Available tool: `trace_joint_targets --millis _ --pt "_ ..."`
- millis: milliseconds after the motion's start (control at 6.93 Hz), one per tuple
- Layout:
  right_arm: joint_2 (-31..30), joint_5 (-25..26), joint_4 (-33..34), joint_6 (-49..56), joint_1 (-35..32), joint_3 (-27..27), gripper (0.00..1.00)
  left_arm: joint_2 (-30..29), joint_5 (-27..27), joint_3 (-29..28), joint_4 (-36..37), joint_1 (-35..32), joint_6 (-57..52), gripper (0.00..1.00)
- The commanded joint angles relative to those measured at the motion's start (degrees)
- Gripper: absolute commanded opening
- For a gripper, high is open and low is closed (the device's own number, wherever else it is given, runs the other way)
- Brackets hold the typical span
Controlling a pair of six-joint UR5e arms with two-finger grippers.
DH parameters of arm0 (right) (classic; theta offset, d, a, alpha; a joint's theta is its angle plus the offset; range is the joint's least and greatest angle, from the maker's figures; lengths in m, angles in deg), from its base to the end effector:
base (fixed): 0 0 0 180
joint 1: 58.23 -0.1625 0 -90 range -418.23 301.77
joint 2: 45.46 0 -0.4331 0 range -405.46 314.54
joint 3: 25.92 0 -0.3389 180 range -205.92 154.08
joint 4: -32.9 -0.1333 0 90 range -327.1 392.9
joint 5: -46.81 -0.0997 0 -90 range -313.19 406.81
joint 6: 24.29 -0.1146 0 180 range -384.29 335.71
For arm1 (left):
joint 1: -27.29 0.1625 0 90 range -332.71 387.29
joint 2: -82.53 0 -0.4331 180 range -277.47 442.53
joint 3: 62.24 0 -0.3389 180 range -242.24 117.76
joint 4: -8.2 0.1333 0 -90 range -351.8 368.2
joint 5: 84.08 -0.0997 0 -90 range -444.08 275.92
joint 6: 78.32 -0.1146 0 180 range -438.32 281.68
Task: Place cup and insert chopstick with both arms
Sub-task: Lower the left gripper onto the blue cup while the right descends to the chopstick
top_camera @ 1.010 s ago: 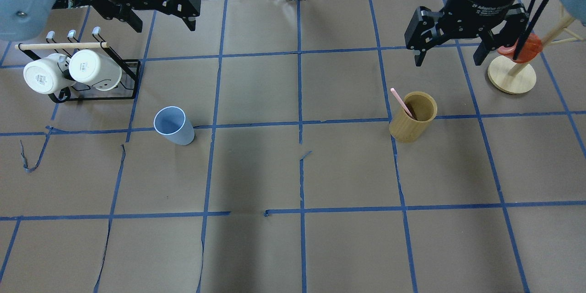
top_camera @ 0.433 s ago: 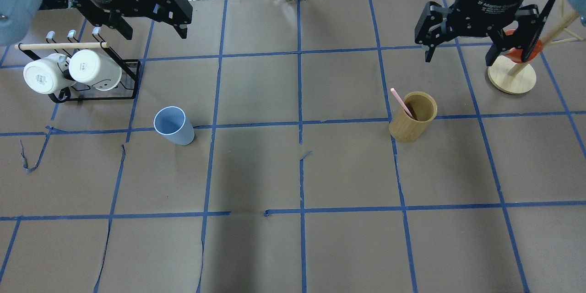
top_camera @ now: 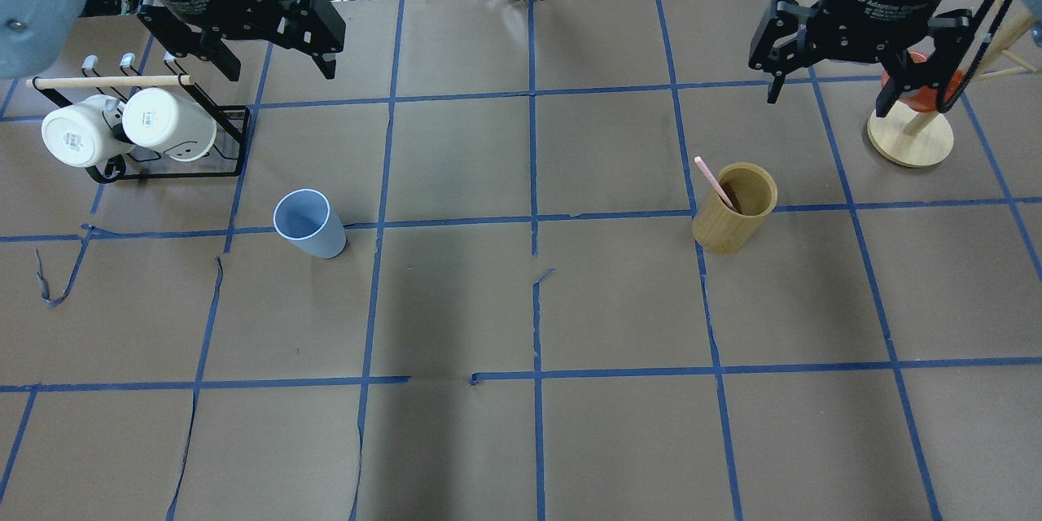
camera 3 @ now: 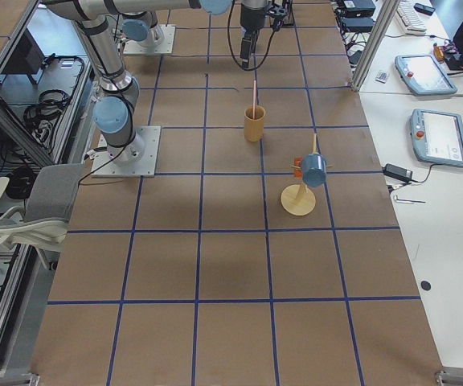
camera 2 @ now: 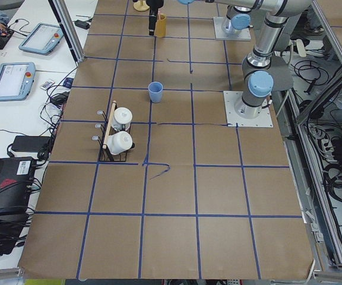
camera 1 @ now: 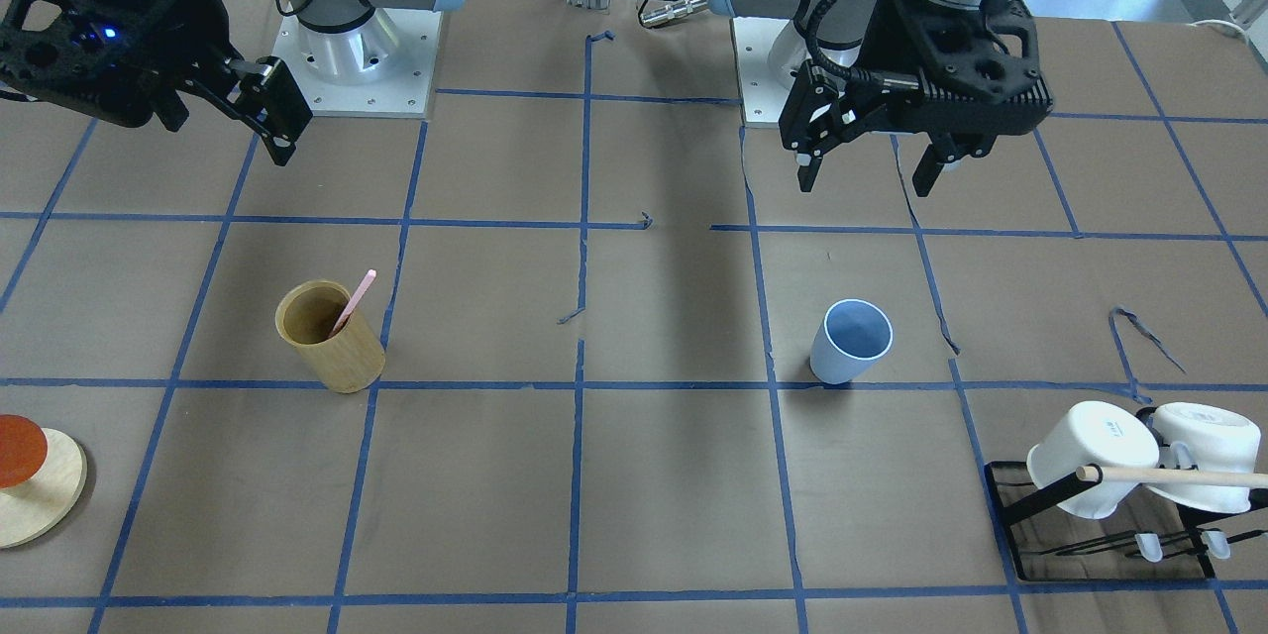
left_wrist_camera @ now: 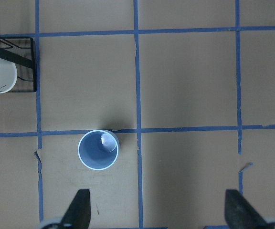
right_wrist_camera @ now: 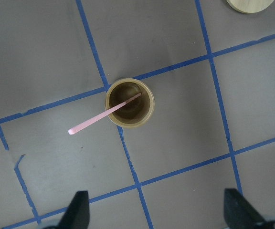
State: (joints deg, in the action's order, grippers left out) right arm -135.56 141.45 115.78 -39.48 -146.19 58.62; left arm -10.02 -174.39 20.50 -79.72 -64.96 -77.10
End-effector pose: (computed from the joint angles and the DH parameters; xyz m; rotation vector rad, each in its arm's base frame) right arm 0.1085 -0.4372 0.5115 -0.4564 -3.0237 -0.0272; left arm -0.1510 -0.4640 0.5210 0.0277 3.1341 -0.1861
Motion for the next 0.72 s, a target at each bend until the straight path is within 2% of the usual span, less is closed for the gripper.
trace_joint_targets --millis 0,144,289,433,577 --pt "0.0 -0.6 0.1 -0.2 0.7 -0.4 1.00 -1.5 0.1 -0.9 -0.4 0.2 -0.3 1.00" --pt "-0.1 -0.6 0.3 -0.5 0.8 -0.6 1.00 -1.2 -0.6 -0.3 -3.0 0.4 -1.0 1.00" --pt "-0.1 -0.7 0.3 -5.2 0.8 -0.9 1.00 -2.7 -0.6 1.3 -2.7 2.8 -4.6 1.00" --pt "0.1 -0.9 0.4 -8.2 0.8 -1.1 1.00 -3.0 -0.4 3.5 -2.5 9.5 -9.7 1.00" --pt "0.6 -3.2 0.5 -8.6 1.0 -1.0 1.00 -3.7 0.4 6.5 -1.9 14.7 -15.1 1.00"
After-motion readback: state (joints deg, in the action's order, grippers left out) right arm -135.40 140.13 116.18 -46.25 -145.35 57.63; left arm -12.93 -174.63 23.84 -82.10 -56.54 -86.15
